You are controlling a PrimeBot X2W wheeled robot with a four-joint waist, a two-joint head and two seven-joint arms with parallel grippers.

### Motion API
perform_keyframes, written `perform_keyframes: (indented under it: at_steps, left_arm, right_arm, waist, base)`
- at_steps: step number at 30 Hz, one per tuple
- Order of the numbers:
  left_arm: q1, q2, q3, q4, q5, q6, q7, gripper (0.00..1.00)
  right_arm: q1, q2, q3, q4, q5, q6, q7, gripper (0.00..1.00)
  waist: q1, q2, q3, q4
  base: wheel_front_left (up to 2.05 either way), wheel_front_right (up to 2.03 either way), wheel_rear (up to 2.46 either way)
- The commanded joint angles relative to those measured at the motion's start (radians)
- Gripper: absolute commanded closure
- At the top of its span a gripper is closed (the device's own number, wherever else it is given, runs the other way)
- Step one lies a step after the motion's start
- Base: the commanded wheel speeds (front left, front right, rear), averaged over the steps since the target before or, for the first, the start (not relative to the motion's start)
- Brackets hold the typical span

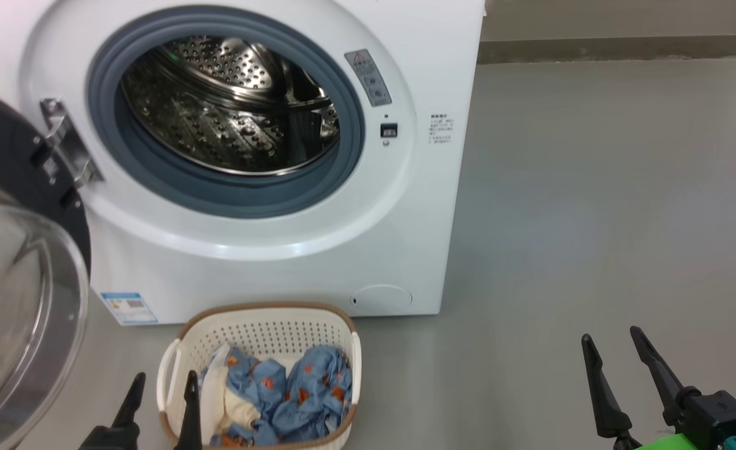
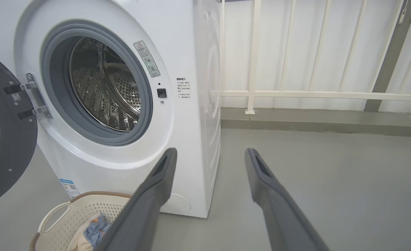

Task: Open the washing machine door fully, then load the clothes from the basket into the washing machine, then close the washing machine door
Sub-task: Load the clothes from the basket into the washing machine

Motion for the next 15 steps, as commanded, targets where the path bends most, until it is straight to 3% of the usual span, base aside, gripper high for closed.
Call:
perform_keyframes:
  at_steps: [1, 8, 15]
  left_arm:
    - [-0.042, 0.020, 0.029, -0.029, 0.008, 0.006, -0.017, 0.00]
    - [-0.053, 0.025, 0.024, -0.019, 0.007, 0.007, -0.031, 0.00]
    - [-0.054, 0.027, 0.017, -0.013, -0.001, 0.008, -0.033, 0.00]
  right_arm:
    - [-0.017, -0.009, 0.025, -0.029, 0.002, 0.002, -0.003, 0.00]
    - [-0.023, -0.009, 0.030, -0.022, 0.004, 0.002, -0.003, 0.00]
    - [-0.026, -0.009, 0.033, -0.012, 0.007, 0.002, -0.005, 0.00]
  waist:
    - [0.0000, -0.0001, 0.001, 0.001]
    - [0.0000, -0.0001, 0.006, 0.003]
    - [0.0000, -0.0001, 0.005, 0.004]
  base:
    - [1.86, -1.86, 0.00]
    - [1.28, -1.28, 0.00]
    - [0.26, -0.26, 0.00]
